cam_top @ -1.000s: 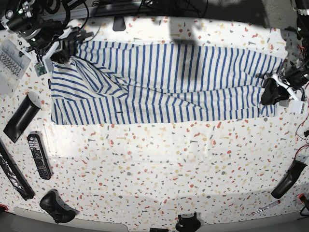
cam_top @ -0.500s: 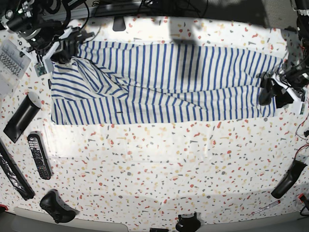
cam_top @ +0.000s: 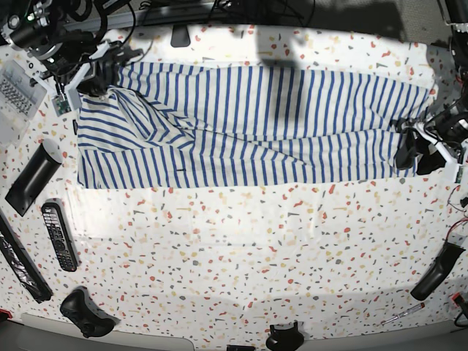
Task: Layout the t-shirt on the table in an organized manner, then fold the t-shirt properly
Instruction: 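Open the grippers and press the folded edge flat with left gripper, then pinch the shirt ends with both grippers and pull them apart to straighten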
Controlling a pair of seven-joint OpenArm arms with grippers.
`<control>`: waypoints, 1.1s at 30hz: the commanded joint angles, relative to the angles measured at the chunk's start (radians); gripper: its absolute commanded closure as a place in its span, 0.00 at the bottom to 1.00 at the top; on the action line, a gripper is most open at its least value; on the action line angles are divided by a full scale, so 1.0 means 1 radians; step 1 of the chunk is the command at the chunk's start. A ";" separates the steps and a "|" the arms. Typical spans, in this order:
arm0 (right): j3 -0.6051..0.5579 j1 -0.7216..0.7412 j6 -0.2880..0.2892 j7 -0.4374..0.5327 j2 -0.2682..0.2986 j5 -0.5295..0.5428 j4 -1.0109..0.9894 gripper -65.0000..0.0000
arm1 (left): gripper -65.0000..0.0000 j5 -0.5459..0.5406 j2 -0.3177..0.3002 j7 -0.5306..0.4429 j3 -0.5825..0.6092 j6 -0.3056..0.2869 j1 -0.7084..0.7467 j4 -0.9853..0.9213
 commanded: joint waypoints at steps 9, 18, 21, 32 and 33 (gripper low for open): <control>0.006 -0.002 0.001 0.021 0.011 0.011 0.019 1.00 | 0.52 -0.017 -0.008 -0.025 -0.005 -0.008 -0.014 0.016; 0.006 -0.002 0.001 0.023 0.011 0.011 0.019 1.00 | 0.52 0.129 0.047 -0.055 0.009 -0.008 -0.042 0.016; 0.006 -0.002 0.001 0.023 0.011 0.011 0.019 1.00 | 0.52 0.132 0.047 -0.061 0.009 -0.008 -0.047 0.016; 0.006 0.001 0.001 0.027 0.011 0.040 0.019 1.00 | 0.53 0.179 0.047 -0.082 0.010 -0.008 -0.064 0.010; 0.006 0.001 0.001 0.026 0.011 0.056 0.019 1.00 | 0.53 0.187 0.047 -0.079 0.010 -0.008 -0.065 0.003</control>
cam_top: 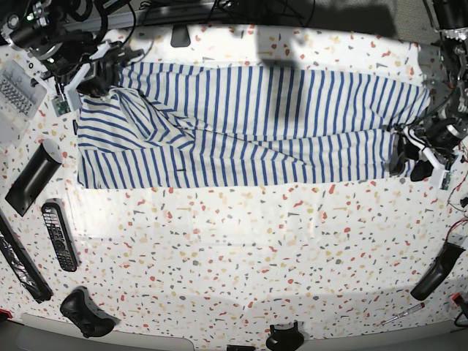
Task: Layout the t-shirt on the table in an organized manner, then fold the t-shirt properly
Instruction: 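Pinch the shirt ends with both grippers and pull them apart to straighten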
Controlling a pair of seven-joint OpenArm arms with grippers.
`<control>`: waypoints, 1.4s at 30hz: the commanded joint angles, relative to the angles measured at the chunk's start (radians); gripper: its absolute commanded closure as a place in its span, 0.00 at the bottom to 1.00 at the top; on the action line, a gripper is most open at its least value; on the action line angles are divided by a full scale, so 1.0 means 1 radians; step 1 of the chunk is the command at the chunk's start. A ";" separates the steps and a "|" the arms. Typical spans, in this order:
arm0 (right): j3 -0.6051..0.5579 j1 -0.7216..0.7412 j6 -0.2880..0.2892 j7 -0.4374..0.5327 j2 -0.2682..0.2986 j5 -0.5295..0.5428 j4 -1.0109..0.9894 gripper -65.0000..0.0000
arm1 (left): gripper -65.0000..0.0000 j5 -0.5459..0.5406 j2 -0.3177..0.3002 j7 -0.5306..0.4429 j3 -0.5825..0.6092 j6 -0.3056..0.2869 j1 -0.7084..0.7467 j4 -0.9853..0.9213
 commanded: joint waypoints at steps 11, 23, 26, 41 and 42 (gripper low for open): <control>0.006 0.000 0.001 0.022 0.011 0.025 0.019 1.00 | 0.63 -0.005 -0.017 0.008 -0.004 -0.006 -0.027 -0.036; 0.006 0.000 0.001 0.016 0.010 0.025 0.019 1.00 | 1.00 -0.102 -0.017 0.010 -0.004 -0.006 -0.026 -0.036; 0.006 0.000 0.001 0.014 0.010 0.024 0.019 1.00 | 1.00 -0.139 -0.018 0.068 -0.004 -0.006 -0.026 -0.029; 0.006 0.000 0.001 0.014 0.010 0.021 0.019 1.00 | 1.00 -0.390 -0.125 0.163 -0.008 -0.006 0.320 0.385; 0.006 0.000 0.001 0.014 0.010 0.021 0.019 1.00 | 1.00 -0.388 -0.125 0.163 -0.008 -0.006 0.342 0.399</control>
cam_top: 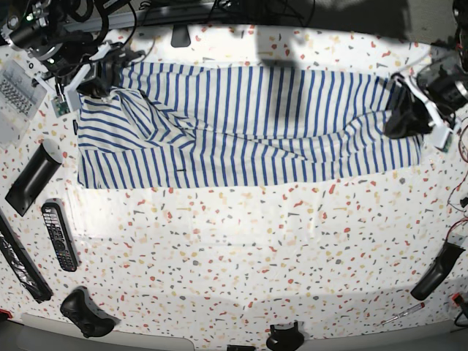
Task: Layout the t-shirt on the table in an organized manner, then fold the t-shirt properly
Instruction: 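Pinch the shirt ends with both grippers and pull them apart to straighten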
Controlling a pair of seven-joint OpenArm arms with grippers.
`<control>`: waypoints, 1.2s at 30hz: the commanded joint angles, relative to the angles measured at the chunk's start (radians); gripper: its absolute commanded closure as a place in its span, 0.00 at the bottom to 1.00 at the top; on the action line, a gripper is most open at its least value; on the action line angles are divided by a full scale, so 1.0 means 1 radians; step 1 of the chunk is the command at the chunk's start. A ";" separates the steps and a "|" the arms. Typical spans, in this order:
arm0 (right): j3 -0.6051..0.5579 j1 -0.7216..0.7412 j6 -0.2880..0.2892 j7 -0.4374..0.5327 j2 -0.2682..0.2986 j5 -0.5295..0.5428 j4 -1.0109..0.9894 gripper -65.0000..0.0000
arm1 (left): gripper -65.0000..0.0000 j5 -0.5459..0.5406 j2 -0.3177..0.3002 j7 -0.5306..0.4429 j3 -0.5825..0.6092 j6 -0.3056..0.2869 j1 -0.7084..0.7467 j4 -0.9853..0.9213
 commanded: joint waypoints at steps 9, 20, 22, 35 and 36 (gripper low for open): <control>0.005 0.004 0.002 0.020 0.011 0.003 0.019 1.00 | 1.00 0.148 -0.021 -0.034 -0.009 -0.005 0.044 0.022; 0.005 0.034 -0.069 0.023 0.015 -0.154 0.018 1.00 | 1.00 0.394 -0.027 -0.331 -0.009 -0.005 0.044 -0.153; 0.005 0.047 -0.095 0.024 0.015 -0.193 0.018 1.00 | 1.00 0.394 -0.027 -0.354 -0.009 -0.005 0.044 -0.204; 0.005 0.122 -0.201 0.021 0.014 -0.287 -0.073 1.00 | 1.00 0.392 -0.027 -0.468 -0.009 -0.005 0.041 -0.272; 0.005 0.122 -0.207 0.020 0.014 -0.287 -0.090 1.00 | 1.00 0.391 -0.027 -0.468 -0.009 -0.005 0.041 -0.272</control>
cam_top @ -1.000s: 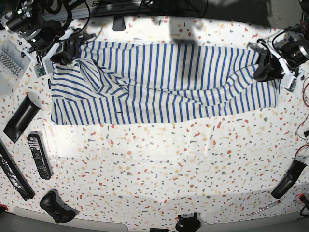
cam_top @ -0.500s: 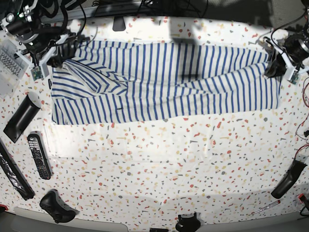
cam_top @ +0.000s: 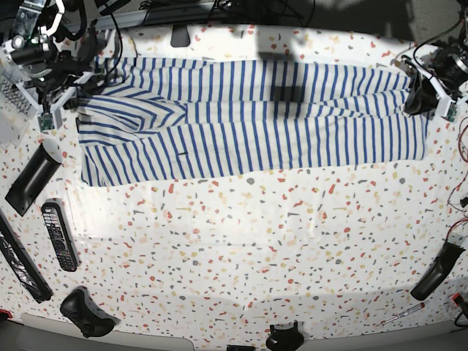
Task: Layout the t-shirt on the table in an organized manner, then fold the t-shirt properly
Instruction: 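Pinch the shirt ends with both grippers and pull them apart to straighten, then regrasp the shirt end near the left gripper and tug it outward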
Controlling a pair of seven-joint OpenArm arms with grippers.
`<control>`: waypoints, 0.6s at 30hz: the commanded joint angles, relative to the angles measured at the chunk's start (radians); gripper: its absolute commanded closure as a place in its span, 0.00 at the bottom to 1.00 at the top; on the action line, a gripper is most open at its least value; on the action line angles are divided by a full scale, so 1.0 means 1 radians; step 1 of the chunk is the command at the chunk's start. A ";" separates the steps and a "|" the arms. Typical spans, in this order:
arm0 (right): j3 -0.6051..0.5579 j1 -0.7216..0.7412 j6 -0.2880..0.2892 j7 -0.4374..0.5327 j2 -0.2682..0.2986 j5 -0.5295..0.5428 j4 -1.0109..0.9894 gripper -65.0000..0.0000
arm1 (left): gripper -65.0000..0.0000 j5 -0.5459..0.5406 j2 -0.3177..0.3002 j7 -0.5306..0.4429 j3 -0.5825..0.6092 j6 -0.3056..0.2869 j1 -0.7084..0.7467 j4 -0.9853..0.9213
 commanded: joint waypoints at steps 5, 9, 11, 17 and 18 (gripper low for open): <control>0.005 0.002 -0.023 0.022 0.013 -0.005 -0.067 1.00 | 1.00 -0.010 -0.019 -0.031 -0.008 0.002 -0.008 0.012; 0.005 0.002 -0.063 0.044 0.026 -0.004 -0.109 1.00 | 1.00 -0.010 -0.020 -0.032 -0.008 0.002 -0.010 0.012; 0.005 0.002 -0.090 0.050 0.039 -0.004 -0.124 1.00 | 1.00 -0.010 -0.020 -0.031 -0.008 0.002 -0.010 0.012; 0.005 0.002 -0.095 0.054 0.059 -0.004 -0.126 1.00 | 1.00 -0.010 -0.020 -0.032 -0.008 0.002 -0.010 0.012; 0.005 0.002 -0.102 0.057 0.060 -0.005 -0.126 1.00 | 1.00 -0.010 -0.020 -0.032 -0.008 0.002 -0.010 0.012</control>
